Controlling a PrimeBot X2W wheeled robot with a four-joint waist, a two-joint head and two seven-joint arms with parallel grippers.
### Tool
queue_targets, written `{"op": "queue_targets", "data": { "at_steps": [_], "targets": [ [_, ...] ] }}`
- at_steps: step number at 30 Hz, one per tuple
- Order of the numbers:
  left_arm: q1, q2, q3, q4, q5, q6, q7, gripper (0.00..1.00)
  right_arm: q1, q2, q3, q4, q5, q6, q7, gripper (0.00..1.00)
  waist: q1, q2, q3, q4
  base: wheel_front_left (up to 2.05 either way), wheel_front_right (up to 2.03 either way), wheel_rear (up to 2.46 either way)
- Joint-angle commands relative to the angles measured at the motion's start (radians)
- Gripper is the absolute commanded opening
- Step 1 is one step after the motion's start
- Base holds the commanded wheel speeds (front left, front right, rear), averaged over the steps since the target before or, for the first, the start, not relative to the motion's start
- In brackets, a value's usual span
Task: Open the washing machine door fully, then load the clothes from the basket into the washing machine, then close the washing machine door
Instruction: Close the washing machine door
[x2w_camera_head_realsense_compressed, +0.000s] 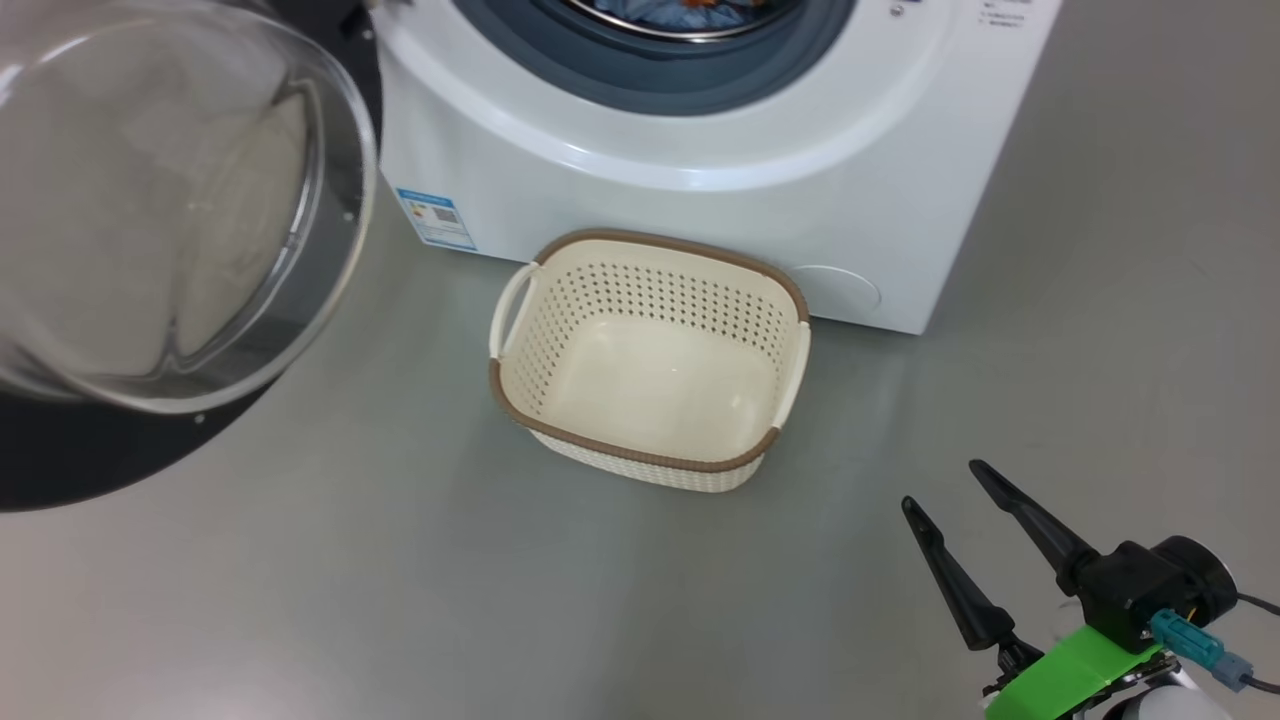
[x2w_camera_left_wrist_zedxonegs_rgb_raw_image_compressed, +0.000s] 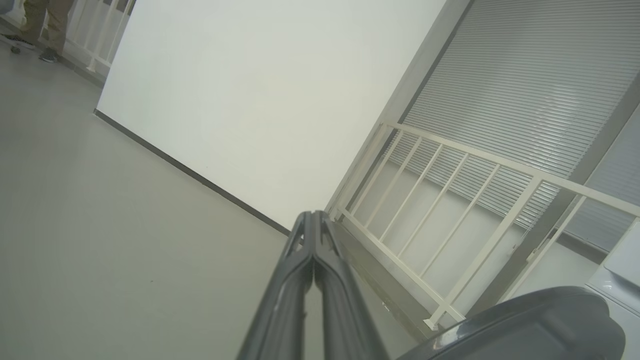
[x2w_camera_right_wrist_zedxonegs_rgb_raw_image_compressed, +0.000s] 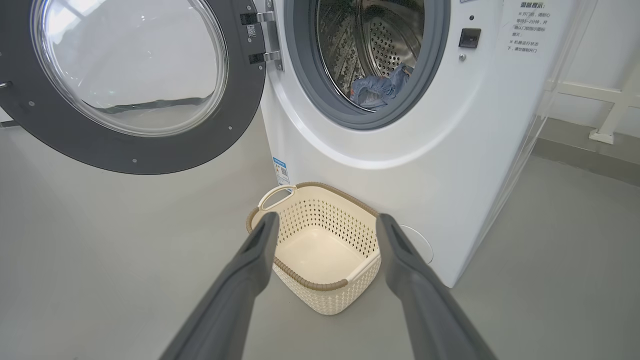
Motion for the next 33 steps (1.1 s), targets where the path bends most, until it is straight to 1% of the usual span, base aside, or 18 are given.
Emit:
{"op": "queue_targets", "data": {
  "at_steps": [1,4,7,10,14,19,21,25,26,31,33],
  "targets": [
    [-0.038,0.078,0.028,0.007,-0.027,-0.004,0.018,0.0,-0.018,-0.015,0.019,-0.026,-0.006,0.002,-0.001,1.0,0.0,-0.0001,0.028,-0.031,0.0,0.0,0.0],
    [-0.107,0.127,0.059,0.12,-0.084,0.003,0.068,0.0,-0.016,-0.019,0.014,-0.026,0.002,0.002,0.0,1.0,0.0,-0.0001,0.03,-0.042,0.0,0.0,0.0],
    [-0.162,0.176,0.09,0.225,-0.122,0.032,0.111,0.0,-0.017,-0.011,0.015,-0.037,0.034,0.002,0.003,1.0,0.0,-0.0001,0.033,-0.055,0.0,0.0,0.0],
    [-0.226,0.207,0.138,0.316,-0.189,0.054,0.155,0.0,-0.022,-0.018,0.019,-0.046,0.037,0.002,0.006,1.0,0.0,-0.0001,0.031,-0.064,0.0,0.0,0.0],
    [-0.274,0.239,0.163,0.41,-0.233,0.079,0.216,0.0,-0.024,-0.027,0.028,-0.049,0.022,0.002,0.009,1.0,0.0,-0.0001,0.031,-0.074,0.0,0.0,0.0],
    [-0.309,0.251,0.173,0.502,-0.27,0.104,0.299,0.0,-0.022,-0.024,0.029,-0.046,0.02,0.002,0.007,1.0,0.0,-0.0001,0.032,-0.081,0.0,0.0,0.0],
    [-0.316,0.25,0.164,0.528,-0.277,0.102,0.341,0.0,-0.023,-0.023,0.029,-0.044,0.018,0.002,0.006,1.0,0.0,-0.0001,0.034,-0.082,0.0,0.0,0.0],
    [-0.322,0.249,0.154,0.554,-0.28,0.1,0.375,0.0,-0.026,-0.023,0.028,-0.044,0.017,0.002,0.005,1.0,0.0,-0.0001,0.038,-0.082,0.0,0.0,0.0],
    [-0.324,0.249,0.152,0.561,-0.282,0.099,0.382,0.0,-0.027,-0.023,0.028,-0.044,0.016,0.002,0.005,1.0,0.0,-0.0001,0.039,-0.082,0.0,0.0,0.0],
    [-0.344,0.235,0.133,0.595,-0.302,0.064,0.474,0.0,-0.032,-0.023,0.026,-0.04,0.016,0.002,0.002,1.0,0.0,-0.0001,0.041,-0.083,0.0,0.0,0.0],
    [-0.345,0.234,0.129,0.599,-0.305,0.057,0.488,0.0,-0.032,-0.022,0.026,-0.038,0.015,0.002,0.002,1.0,0.0,-0.0001,0.041,-0.083,0.0,0.0,0.0]
  ]
}}
